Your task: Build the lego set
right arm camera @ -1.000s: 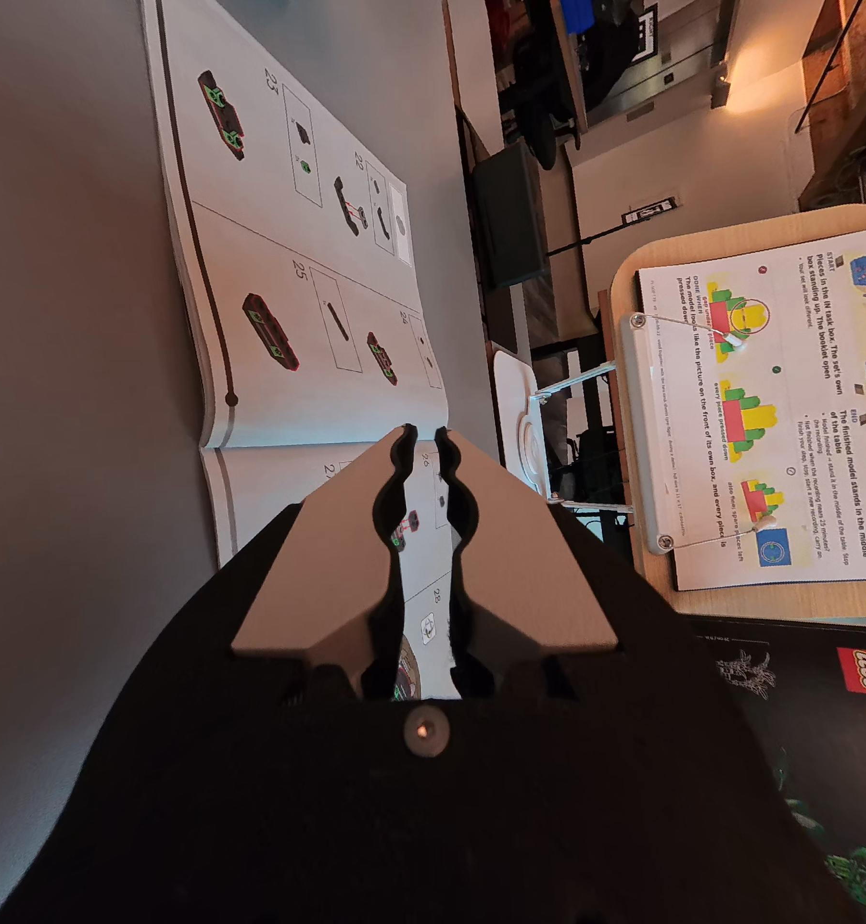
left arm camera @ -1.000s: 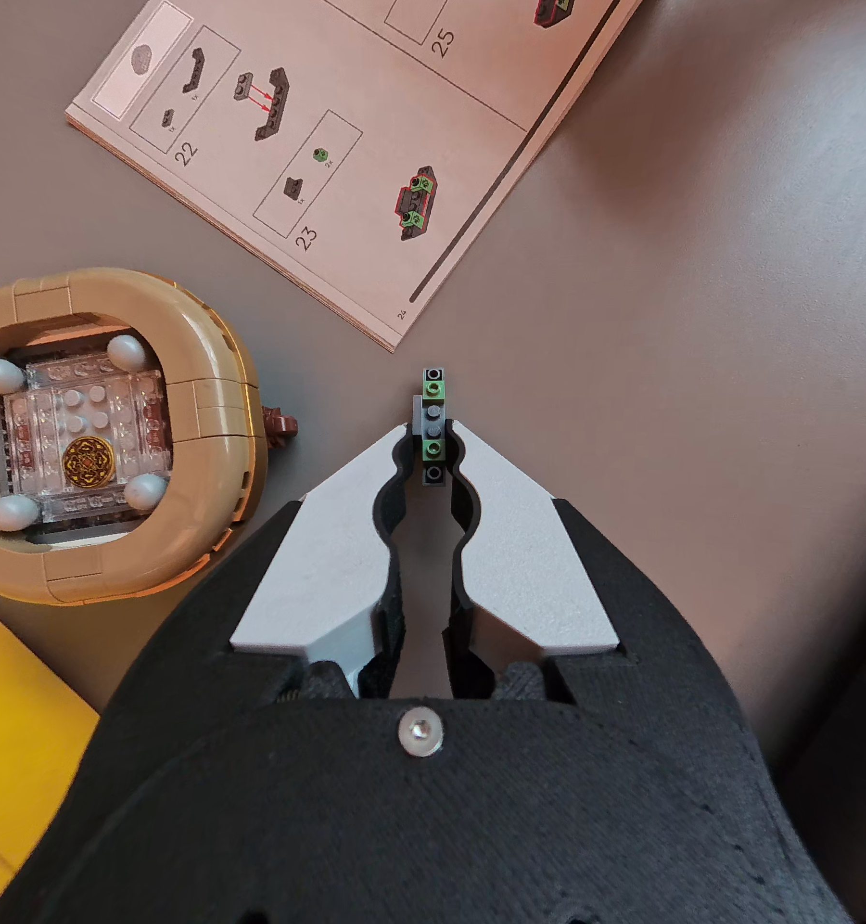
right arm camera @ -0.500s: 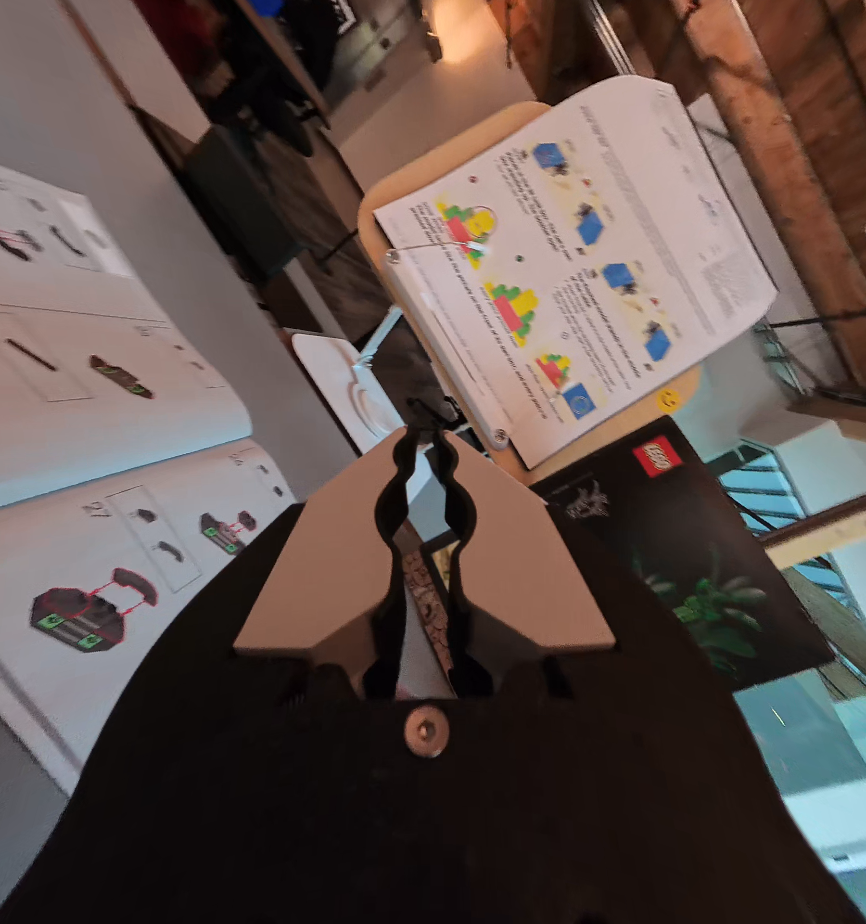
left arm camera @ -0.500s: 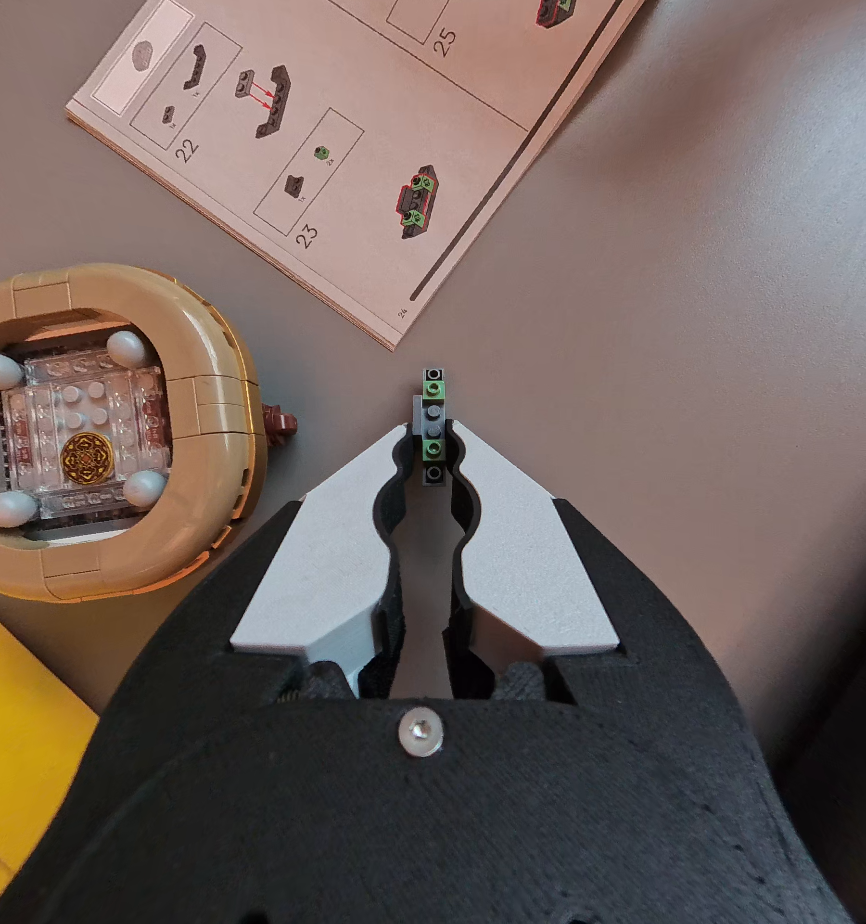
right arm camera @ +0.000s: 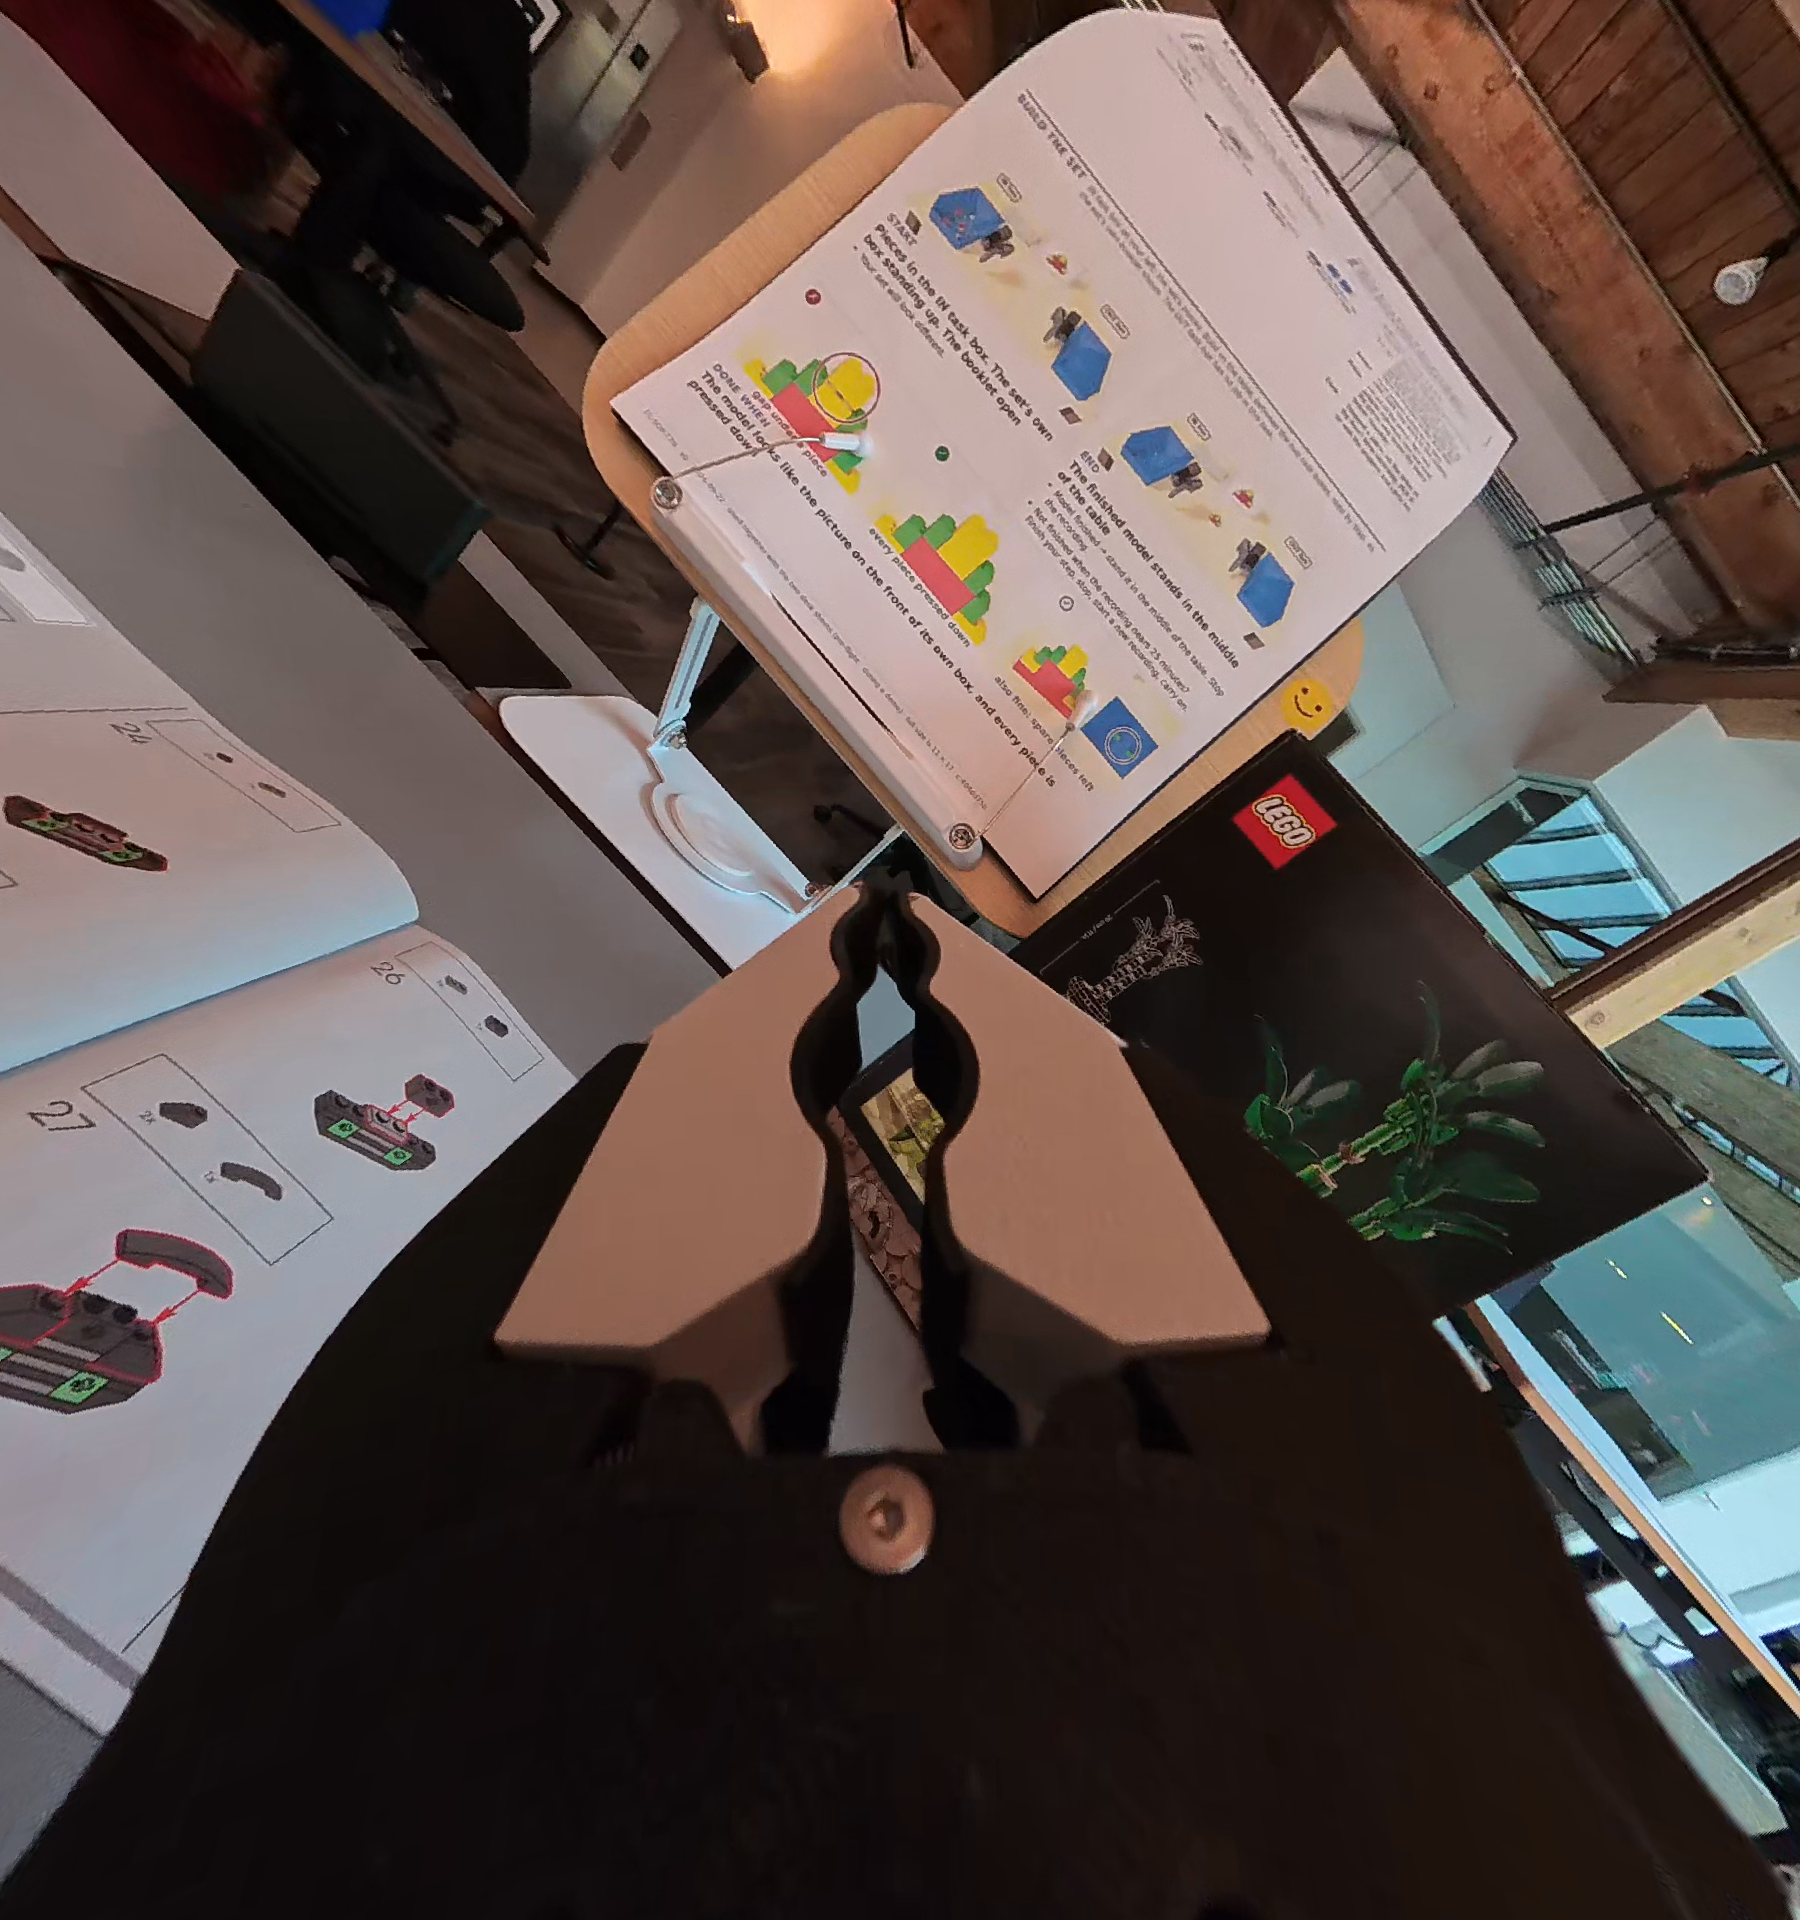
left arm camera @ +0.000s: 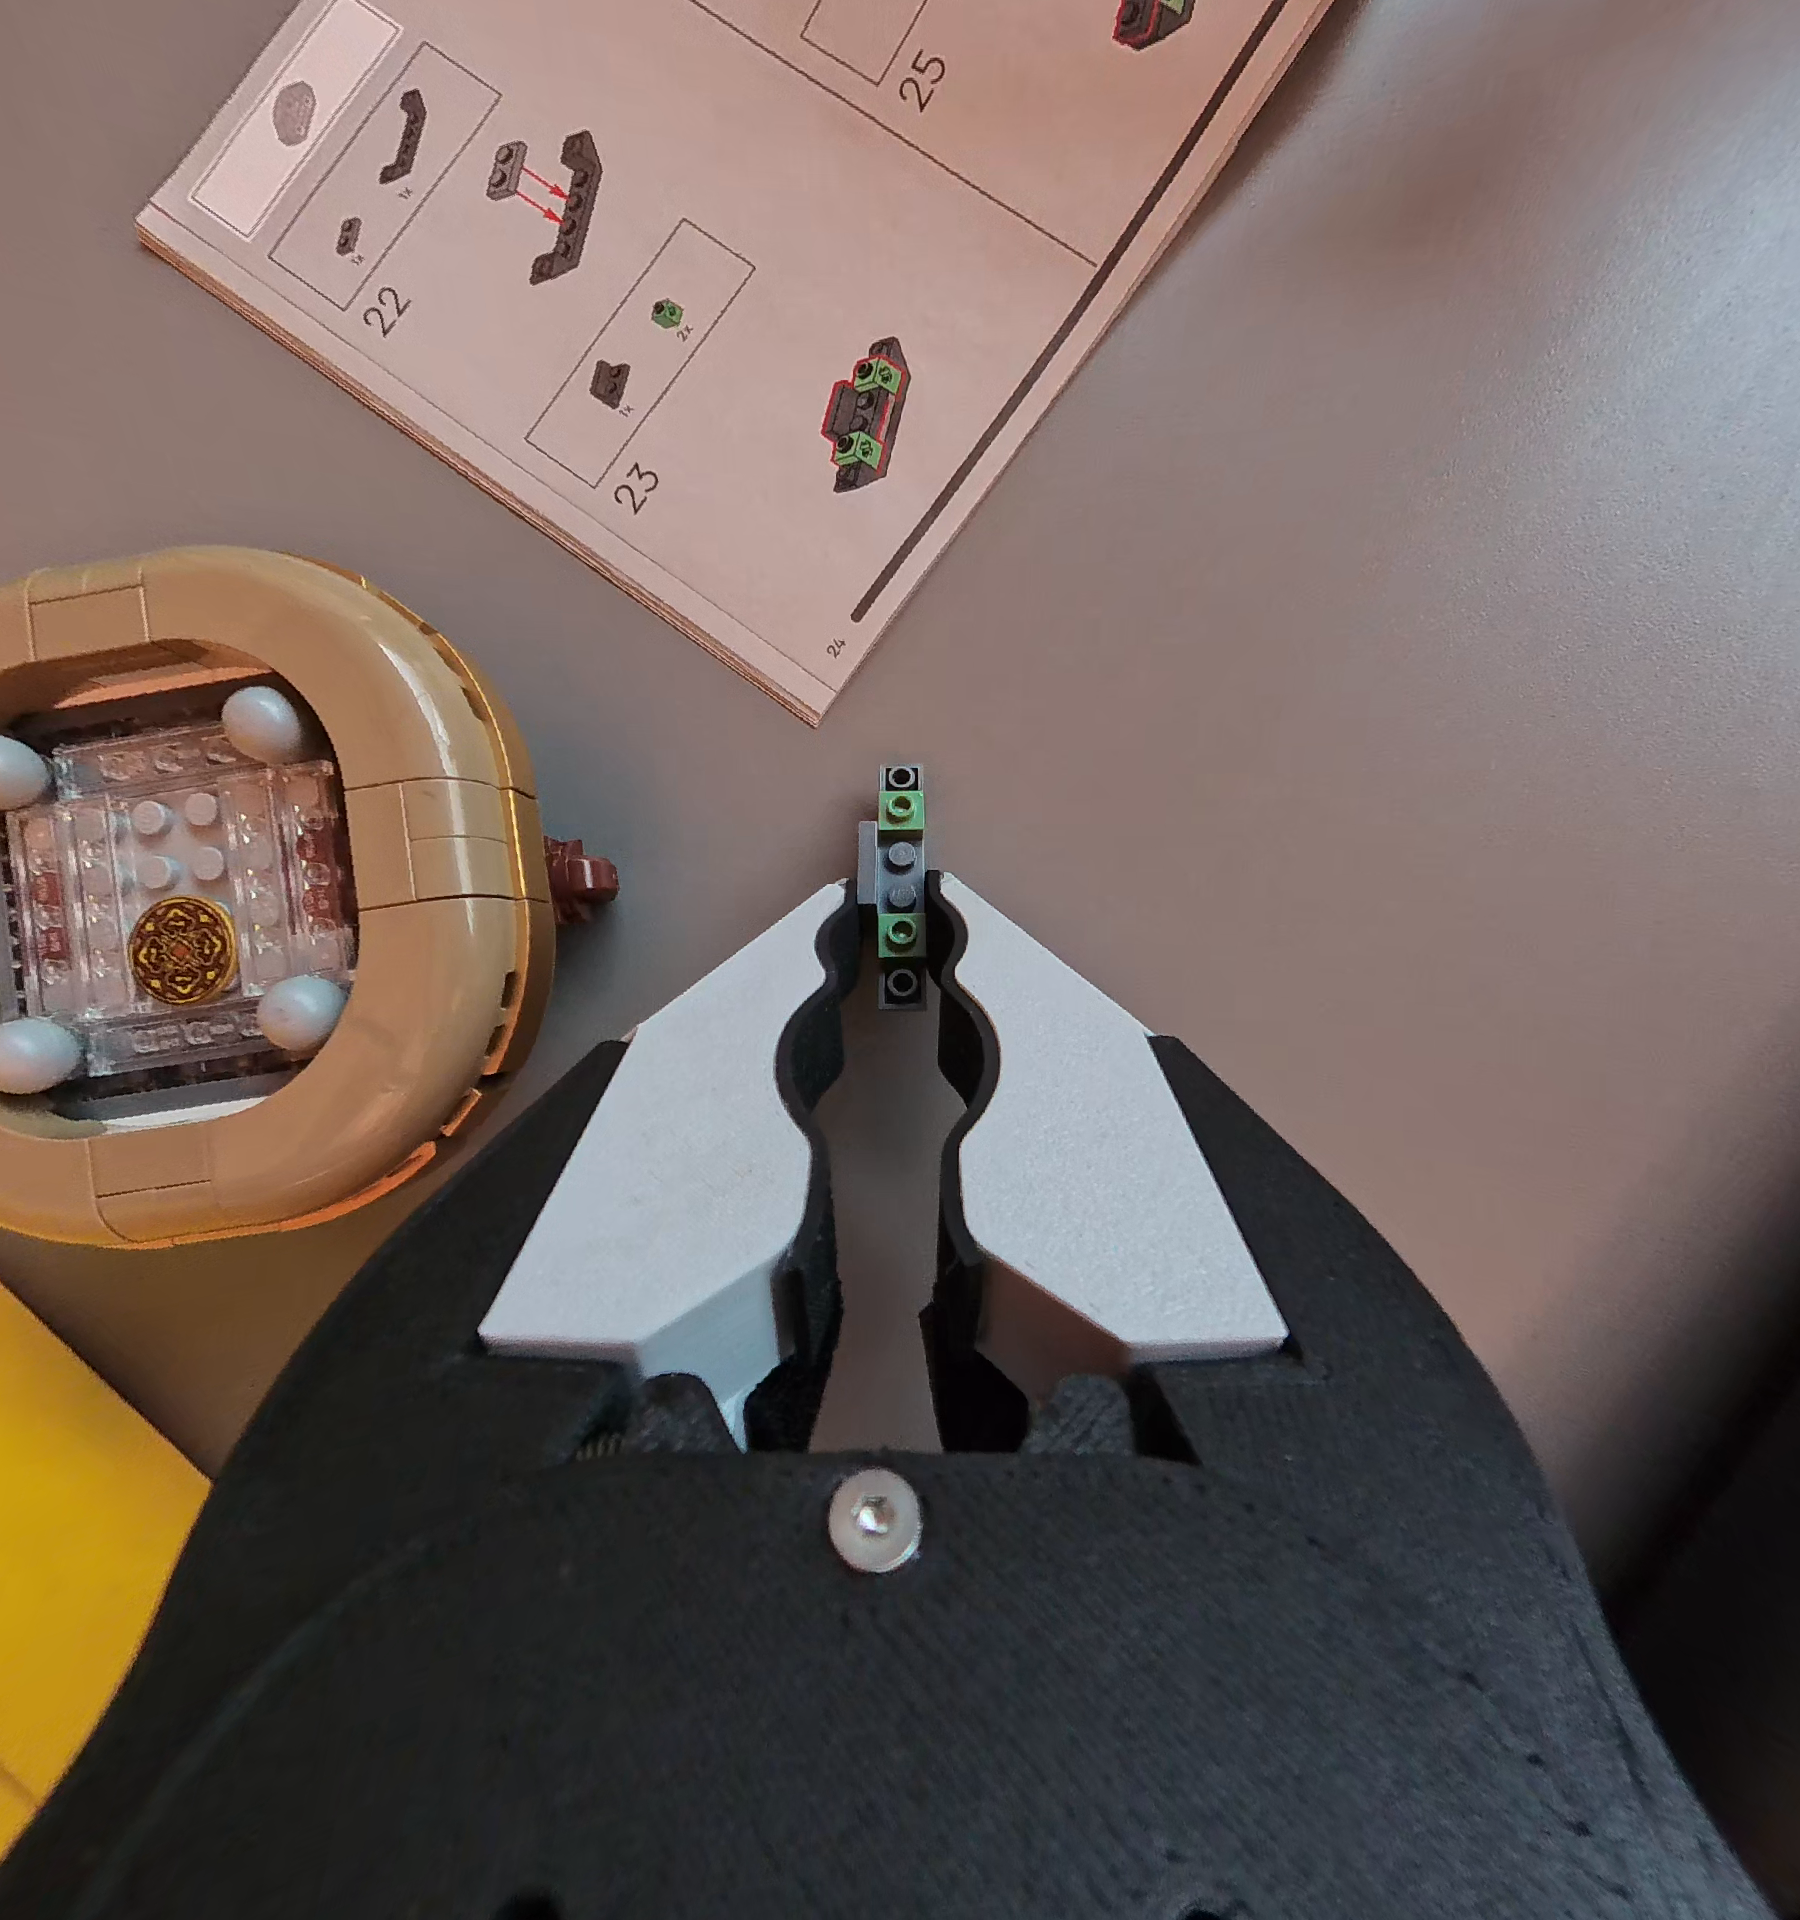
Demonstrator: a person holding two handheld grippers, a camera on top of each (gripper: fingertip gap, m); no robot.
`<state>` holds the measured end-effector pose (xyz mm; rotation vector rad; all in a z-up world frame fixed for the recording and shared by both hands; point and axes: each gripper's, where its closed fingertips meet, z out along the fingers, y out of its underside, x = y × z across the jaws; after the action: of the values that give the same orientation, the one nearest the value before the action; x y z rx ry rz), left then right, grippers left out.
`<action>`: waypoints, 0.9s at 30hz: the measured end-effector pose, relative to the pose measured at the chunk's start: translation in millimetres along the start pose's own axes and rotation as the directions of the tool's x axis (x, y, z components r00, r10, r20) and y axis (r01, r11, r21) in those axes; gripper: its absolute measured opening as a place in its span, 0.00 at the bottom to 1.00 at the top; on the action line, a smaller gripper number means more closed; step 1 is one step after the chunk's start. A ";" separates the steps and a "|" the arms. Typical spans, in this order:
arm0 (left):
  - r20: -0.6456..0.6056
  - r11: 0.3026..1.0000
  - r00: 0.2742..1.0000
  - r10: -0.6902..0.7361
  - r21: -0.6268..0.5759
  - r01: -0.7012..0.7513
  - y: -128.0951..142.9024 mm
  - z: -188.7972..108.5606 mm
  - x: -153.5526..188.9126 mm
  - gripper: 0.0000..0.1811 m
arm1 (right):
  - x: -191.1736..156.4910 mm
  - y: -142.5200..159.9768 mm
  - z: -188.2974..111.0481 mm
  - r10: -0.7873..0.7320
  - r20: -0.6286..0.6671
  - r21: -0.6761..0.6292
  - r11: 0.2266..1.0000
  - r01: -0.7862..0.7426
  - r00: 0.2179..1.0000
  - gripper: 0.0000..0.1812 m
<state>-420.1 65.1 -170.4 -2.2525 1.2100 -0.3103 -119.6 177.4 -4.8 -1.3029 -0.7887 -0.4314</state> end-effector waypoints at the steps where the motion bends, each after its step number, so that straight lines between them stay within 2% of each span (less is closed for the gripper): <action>1: 0.001 1.000 1.000 0.001 0.000 -0.001 0.1 0.1 0.0 0.05 | 1.7 0.7 -0.2 0.004 -0.008 0.000 1.000 -0.004 1.000 0.00; 13: -0.025 1.000 1.000 -0.001 0.002 0.001 -2.4 -2.1 3.7 0.05 | -6.5 3.6 2.4 -0.034 0.013 -0.008 0.999 0.035 0.999 0.00; 21: -0.074 0.993 0.997 -0.012 0.119 0.021 -23.4 -14.2 10.9 0.05 | -25.8 -1.0 3.5 -0.064 0.096 0.015 0.998 0.063 0.993 0.00; 27: -0.167 0.980 0.985 -0.036 0.189 0.067 -36.4 -22.6 22.0 0.05 | -52.2 -8.7 3.0 -0.131 0.187 0.045 0.991 0.125 0.974 0.00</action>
<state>-392.5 54.7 -132.4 -2.1241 1.1490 -0.6161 -161.5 170.7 -36.5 -1.2786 -1.0397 -0.3988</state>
